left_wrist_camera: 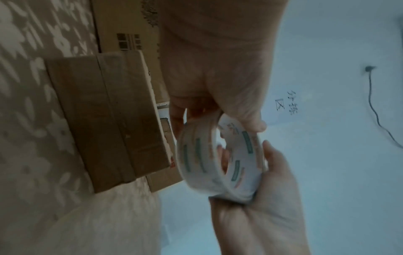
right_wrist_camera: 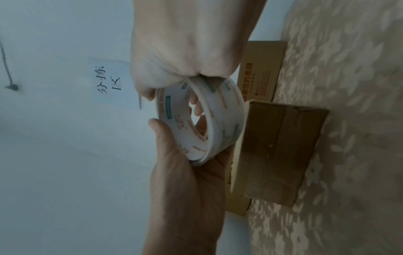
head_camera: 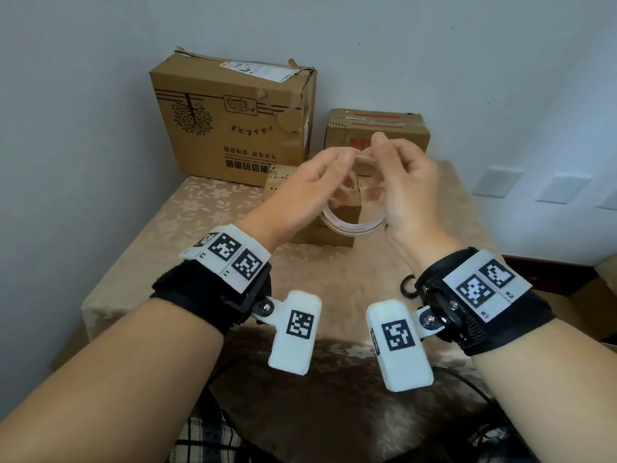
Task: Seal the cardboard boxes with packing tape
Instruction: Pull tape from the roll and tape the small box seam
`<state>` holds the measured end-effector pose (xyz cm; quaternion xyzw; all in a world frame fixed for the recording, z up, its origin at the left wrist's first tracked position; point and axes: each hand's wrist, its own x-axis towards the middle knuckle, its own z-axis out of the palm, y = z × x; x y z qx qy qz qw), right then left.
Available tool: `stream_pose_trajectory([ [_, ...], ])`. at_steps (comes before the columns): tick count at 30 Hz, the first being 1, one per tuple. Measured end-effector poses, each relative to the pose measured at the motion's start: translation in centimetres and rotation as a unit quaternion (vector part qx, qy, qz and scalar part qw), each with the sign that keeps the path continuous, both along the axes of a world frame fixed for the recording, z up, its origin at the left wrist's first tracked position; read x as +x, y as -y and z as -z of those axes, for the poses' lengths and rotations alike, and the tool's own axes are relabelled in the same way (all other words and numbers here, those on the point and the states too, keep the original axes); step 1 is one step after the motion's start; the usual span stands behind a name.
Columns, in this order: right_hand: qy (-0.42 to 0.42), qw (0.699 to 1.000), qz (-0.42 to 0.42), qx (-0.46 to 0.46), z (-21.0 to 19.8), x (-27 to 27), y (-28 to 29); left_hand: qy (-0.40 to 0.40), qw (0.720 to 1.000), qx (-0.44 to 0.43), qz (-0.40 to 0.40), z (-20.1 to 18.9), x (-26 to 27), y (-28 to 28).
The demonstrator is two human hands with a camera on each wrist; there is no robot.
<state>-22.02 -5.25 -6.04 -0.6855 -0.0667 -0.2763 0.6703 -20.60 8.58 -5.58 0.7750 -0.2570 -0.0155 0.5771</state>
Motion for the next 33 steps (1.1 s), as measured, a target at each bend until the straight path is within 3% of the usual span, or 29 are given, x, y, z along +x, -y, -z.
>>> stream_pose_trajectory([
  [6,0.081,0.996,0.006,0.02,0.13,-0.09,-0.15,0.017,0.998,0.04,-0.039,0.6,-0.09,0.15],
  [11,0.081,0.996,0.003,0.047,0.23,0.1,-0.07,-0.042,0.999,0.017,-0.02,0.64,-0.1,0.24],
  [15,0.061,0.997,-0.048,-0.024,0.01,0.47,-0.1,-0.048,0.999,0.025,0.003,0.69,0.22,-0.11],
  [27,0.105,0.993,0.052,-0.024,0.53,-0.03,-0.67,-0.02,0.998,0.054,-0.008,0.38,0.12,-0.12],
  [33,0.076,0.996,0.033,-0.04,0.43,0.37,-0.7,-0.035,0.999,0.04,-0.005,0.84,0.21,-0.09],
])
